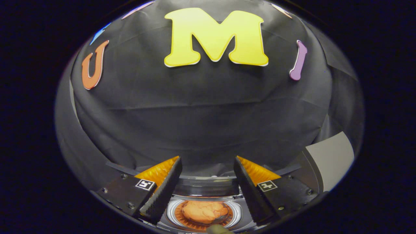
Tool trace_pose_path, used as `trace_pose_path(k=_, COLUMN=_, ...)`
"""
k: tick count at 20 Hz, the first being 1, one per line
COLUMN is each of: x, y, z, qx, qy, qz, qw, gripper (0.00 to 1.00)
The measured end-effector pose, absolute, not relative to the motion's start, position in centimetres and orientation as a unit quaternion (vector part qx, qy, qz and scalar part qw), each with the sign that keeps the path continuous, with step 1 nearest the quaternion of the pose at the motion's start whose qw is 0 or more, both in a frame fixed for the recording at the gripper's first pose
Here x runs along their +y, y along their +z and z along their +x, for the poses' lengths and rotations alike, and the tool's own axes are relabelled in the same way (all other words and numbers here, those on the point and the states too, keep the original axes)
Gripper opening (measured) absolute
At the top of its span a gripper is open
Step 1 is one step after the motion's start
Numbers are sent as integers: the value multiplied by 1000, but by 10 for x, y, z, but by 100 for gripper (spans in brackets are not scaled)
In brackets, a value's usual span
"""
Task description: Put the clothes into the washing machine and then close the washing machine lid.
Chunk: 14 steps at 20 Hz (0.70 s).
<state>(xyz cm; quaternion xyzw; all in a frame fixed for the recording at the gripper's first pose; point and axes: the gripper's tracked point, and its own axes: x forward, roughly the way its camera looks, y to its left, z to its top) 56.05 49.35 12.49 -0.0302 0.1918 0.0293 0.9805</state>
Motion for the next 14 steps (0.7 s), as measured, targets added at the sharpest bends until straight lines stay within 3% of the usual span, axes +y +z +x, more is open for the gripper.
trace_pose_path(k=14, x=488, y=96, z=492, qx=202, qy=51, qz=-44, qw=977, gripper=100)
